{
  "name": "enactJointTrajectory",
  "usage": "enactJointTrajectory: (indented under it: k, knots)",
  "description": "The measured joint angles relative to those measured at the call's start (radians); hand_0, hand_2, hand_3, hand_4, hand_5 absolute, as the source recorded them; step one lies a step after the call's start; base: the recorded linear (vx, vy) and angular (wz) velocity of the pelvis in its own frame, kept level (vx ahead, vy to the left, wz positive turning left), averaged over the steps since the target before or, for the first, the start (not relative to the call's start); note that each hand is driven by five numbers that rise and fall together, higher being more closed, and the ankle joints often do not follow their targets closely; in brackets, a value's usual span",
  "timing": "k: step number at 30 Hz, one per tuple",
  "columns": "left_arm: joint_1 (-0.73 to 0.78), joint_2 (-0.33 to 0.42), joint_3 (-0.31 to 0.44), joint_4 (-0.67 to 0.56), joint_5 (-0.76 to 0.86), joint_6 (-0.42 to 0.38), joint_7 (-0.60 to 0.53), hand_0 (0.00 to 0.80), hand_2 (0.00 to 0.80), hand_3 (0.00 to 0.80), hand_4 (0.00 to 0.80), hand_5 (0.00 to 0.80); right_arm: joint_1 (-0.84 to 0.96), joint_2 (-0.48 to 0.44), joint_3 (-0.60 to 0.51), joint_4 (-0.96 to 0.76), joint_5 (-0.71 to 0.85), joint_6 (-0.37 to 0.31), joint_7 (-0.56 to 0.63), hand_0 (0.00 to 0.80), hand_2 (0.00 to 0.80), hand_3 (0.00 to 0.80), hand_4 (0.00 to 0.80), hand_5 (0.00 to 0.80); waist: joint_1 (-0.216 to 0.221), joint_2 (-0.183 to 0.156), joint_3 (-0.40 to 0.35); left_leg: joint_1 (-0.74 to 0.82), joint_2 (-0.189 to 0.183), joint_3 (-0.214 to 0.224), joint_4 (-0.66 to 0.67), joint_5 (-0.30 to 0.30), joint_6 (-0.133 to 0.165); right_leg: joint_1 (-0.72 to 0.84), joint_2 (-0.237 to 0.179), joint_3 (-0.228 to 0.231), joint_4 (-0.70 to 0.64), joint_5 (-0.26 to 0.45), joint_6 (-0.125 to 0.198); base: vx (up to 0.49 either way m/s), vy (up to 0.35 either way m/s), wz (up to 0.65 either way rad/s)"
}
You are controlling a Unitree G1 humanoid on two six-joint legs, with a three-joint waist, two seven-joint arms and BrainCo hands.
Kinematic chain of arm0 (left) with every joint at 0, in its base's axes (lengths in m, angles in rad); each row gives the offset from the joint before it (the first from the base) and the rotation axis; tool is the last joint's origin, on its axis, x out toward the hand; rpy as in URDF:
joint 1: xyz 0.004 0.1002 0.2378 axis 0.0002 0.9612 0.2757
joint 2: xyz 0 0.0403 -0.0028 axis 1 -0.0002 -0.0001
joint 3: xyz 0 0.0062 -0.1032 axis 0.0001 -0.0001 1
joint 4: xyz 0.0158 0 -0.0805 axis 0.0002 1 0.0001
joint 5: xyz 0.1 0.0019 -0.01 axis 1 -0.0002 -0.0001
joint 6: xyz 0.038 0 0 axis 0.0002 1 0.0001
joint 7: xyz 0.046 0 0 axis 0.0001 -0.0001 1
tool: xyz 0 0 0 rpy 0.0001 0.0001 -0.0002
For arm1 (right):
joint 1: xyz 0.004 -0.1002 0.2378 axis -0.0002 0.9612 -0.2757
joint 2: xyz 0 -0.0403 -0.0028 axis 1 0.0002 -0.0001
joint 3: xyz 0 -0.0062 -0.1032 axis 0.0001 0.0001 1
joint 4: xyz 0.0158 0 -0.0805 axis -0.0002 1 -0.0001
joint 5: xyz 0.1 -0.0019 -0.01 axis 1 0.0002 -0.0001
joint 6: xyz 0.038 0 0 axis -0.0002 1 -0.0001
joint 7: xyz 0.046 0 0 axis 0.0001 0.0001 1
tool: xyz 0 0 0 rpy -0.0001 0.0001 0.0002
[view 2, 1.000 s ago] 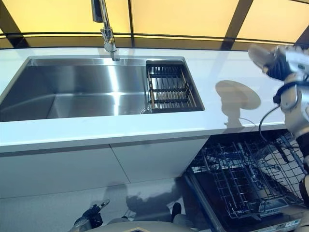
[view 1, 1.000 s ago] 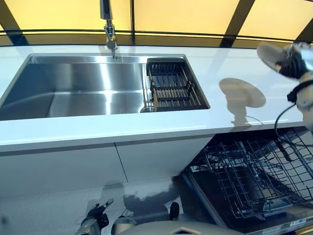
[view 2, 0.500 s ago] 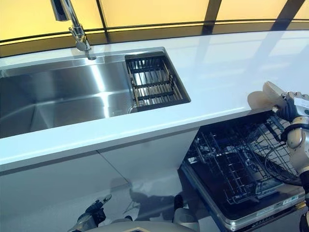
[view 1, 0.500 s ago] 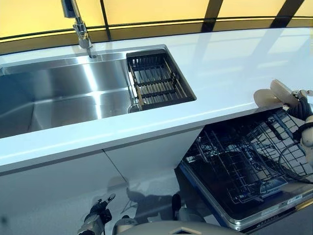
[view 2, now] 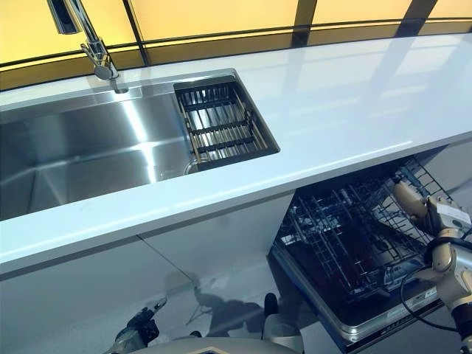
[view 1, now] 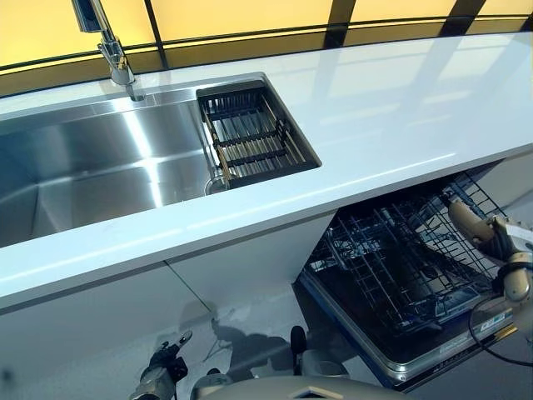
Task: Take plates into dishwasher
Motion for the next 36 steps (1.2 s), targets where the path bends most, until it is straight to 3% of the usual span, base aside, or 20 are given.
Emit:
enactJointTrajectory:
  k: [8,14,24,36]
  knots:
    - [-0.003,0.000,0.000,-0.001,0.000,-0.007,0.004,0.000,0.000,0.000,0.000,0.000,0.006,0.037,0.003,0.001,-0.026,-0.028,0.038,0.800,0.800,0.800,0.800,0.800,-0.001,-0.001,0.001,0.002,-0.001,0.001,0.001,0.000,0.000,0.001,0.001,0.002,0.000,0.002,-0.001,0.000,0.000,0.00]
    - [-0.005,0.000,-0.001,-0.001,0.000,-0.007,0.005,0.000,0.000,0.000,0.000,0.000,-0.064,0.091,0.114,0.073,-0.059,-0.032,0.035,0.800,0.800,0.800,0.800,0.800,0.012,-0.002,0.002,0.014,0.000,0.001,0.003,0.000,0.000,0.011,0.000,0.001,0.000,0.002,-0.001,0.000,0.000,0.00]
    - [-0.021,0.006,-0.025,-0.007,-0.038,-0.028,0.000,0.000,0.000,0.000,0.000,0.000,-0.287,0.174,0.279,0.355,-0.071,0.054,-0.007,0.800,0.800,0.800,0.800,0.800,0.093,0.003,0.000,0.015,0.004,-0.023,0.004,0.001,0.000,0.027,-0.005,-0.026,0.000,0.001,-0.003,0.010,-0.015,0.06]
    - [-0.020,0.014,-0.041,-0.024,-0.118,-0.030,-0.024,0.000,0.000,0.000,0.000,0.000,-0.438,0.206,0.382,0.562,-0.307,0.184,-0.043,0.800,0.800,0.800,0.800,0.800,0.164,0.035,-0.011,0.001,-0.004,-0.071,0.005,0.007,0.006,0.045,-0.023,-0.073,-0.001,-0.005,0.001,0.006,-0.020,0.12]
